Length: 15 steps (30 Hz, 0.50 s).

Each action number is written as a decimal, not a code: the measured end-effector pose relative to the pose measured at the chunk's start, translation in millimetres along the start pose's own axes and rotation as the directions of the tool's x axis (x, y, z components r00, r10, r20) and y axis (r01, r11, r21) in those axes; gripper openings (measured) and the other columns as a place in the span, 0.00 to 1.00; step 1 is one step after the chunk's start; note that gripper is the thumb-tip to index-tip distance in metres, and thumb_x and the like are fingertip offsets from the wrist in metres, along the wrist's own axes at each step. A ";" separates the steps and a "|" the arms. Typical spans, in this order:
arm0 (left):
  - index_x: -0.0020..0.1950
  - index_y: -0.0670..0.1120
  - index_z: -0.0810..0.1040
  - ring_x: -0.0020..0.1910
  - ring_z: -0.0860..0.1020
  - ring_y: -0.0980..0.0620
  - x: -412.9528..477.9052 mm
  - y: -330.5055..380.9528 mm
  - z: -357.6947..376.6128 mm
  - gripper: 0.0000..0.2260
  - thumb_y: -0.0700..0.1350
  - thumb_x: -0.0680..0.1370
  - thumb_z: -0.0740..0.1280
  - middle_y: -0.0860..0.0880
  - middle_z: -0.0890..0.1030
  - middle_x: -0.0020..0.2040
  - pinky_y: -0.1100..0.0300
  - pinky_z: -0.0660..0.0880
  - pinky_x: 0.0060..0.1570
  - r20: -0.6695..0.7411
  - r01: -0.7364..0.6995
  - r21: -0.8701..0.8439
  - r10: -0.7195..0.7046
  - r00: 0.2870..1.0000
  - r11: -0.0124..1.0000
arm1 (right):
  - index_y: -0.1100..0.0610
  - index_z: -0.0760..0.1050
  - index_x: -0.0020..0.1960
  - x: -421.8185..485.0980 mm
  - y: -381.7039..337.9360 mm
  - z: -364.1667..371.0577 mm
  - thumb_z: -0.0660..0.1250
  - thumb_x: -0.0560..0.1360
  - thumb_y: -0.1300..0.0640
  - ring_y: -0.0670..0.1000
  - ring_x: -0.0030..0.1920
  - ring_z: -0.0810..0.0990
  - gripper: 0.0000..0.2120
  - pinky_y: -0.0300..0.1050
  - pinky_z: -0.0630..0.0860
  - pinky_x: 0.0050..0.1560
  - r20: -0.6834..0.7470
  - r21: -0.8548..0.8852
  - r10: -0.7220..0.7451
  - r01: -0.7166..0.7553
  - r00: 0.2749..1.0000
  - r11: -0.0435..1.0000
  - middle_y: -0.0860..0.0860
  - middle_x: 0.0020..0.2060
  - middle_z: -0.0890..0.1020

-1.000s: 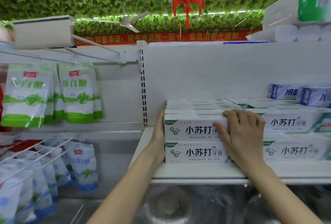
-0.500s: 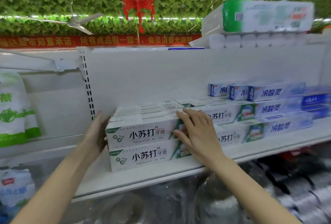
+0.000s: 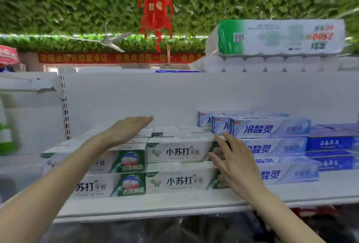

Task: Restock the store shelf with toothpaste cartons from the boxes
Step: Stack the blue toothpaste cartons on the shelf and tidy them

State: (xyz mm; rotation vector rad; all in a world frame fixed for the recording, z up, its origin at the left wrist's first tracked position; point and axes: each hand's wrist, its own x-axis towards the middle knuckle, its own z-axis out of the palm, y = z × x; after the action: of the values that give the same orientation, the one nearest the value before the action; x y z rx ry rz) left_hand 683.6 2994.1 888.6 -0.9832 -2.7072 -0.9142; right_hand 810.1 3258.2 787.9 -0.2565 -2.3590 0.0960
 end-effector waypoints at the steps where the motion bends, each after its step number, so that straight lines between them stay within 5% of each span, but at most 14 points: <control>1: 0.77 0.53 0.58 0.75 0.59 0.53 4.7 11.5 11.0 0.36 0.71 0.74 0.45 0.54 0.60 0.77 0.53 0.53 0.75 0.034 -0.010 0.063 0.007 0.999 0.998 | 0.44 0.54 0.76 1.9 7.5 1.5 0.24 0.65 0.24 0.50 0.75 0.55 0.49 0.48 0.53 0.73 0.000 0.028 0.000 0.000 1.000 1.000 0.47 0.75 0.58; 12: 0.79 0.56 0.48 0.77 0.49 0.56 24.1 33.5 53.0 0.29 0.65 0.80 0.43 0.57 0.49 0.79 0.52 0.42 0.76 0.269 -0.028 0.366 -0.077 0.960 0.930 | 0.46 0.61 0.73 10.8 18.4 3.9 0.21 0.65 0.27 0.49 0.71 0.64 0.50 0.53 0.51 0.72 -0.001 -0.002 -0.022 0.022 1.000 1.000 0.46 0.69 0.68; 15: 0.79 0.56 0.49 0.77 0.51 0.55 25.1 31.1 52.4 0.30 0.66 0.79 0.42 0.57 0.50 0.79 0.51 0.41 0.75 0.269 -0.058 0.441 -0.070 0.961 0.896 | 0.50 0.70 0.68 17.9 12.9 -1.9 0.24 0.69 0.28 0.52 0.63 0.73 0.49 0.55 0.63 0.67 -0.020 -0.022 -0.012 0.011 1.000 1.000 0.48 0.61 0.76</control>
State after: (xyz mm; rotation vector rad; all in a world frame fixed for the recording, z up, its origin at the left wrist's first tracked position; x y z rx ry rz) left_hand 687.8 3057.0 869.3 -1.0603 -2.9429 -0.1299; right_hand 800.9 3274.6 799.6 -0.2534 -2.3427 0.0621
